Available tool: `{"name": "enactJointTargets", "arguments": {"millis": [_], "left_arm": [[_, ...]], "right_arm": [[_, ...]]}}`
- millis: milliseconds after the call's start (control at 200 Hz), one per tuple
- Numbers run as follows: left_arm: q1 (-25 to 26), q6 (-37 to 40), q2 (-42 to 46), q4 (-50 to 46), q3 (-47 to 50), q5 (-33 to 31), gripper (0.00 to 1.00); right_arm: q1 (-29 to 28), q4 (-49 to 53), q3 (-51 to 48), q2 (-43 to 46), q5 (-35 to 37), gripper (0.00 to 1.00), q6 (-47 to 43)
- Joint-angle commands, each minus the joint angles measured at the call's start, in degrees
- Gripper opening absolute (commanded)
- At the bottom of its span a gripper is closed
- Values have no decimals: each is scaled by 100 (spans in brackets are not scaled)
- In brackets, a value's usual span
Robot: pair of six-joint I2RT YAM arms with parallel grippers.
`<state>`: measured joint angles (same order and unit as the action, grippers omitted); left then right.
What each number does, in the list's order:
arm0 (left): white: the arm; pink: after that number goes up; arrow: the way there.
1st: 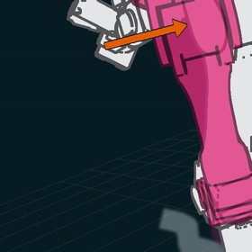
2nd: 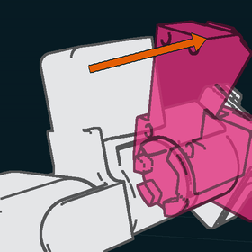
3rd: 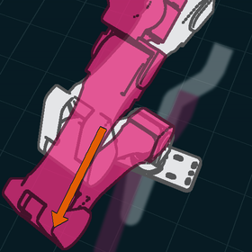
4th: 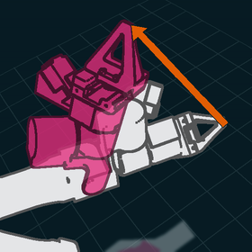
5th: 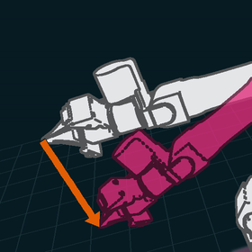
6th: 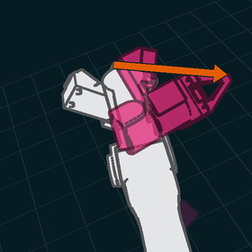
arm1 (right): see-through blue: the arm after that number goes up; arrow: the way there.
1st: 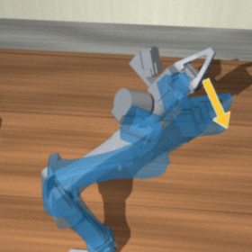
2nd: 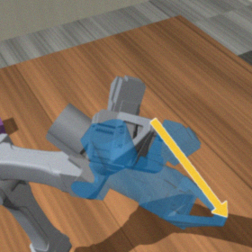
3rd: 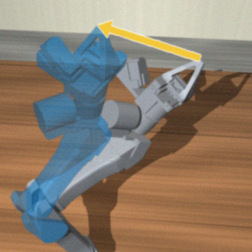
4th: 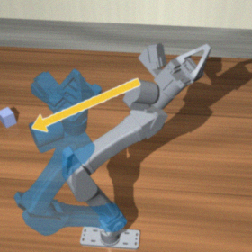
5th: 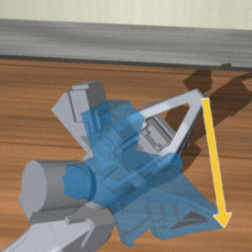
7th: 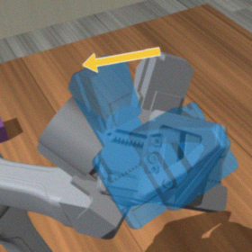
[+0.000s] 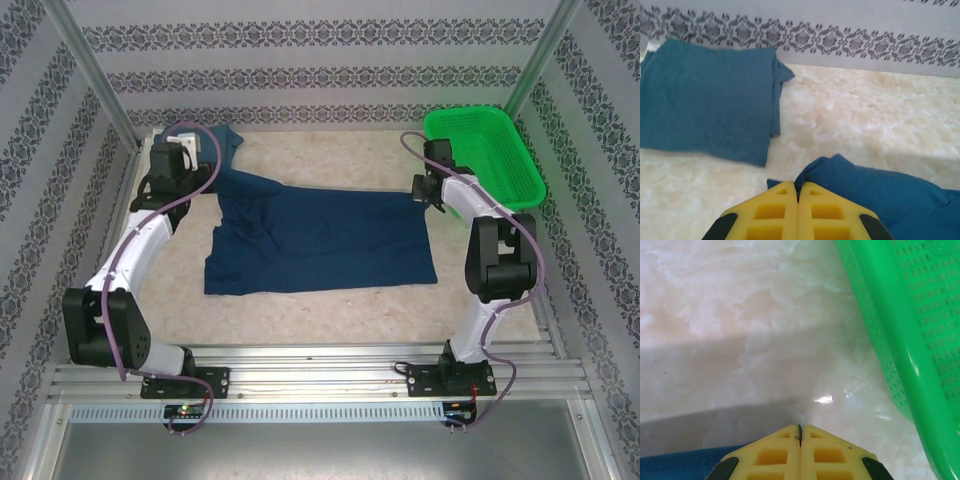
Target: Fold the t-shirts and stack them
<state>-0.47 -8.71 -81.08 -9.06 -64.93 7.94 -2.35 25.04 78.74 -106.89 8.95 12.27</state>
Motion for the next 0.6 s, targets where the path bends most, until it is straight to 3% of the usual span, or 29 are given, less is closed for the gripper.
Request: {"name": "enactJointTargets", "arguments": {"millis": [0,205,594], "left_arm": [[-218,-356,505,425,464,75,0],[-339,-666,982,615,1360,54,0],[-347,-1105,924,834,2261,-229,0]], "right_arm": [[50,-169,-394,391,182,0,154],[50,-196,-998,732,155,0,334],[24,-28,-1538,864,173,0,447]]}}
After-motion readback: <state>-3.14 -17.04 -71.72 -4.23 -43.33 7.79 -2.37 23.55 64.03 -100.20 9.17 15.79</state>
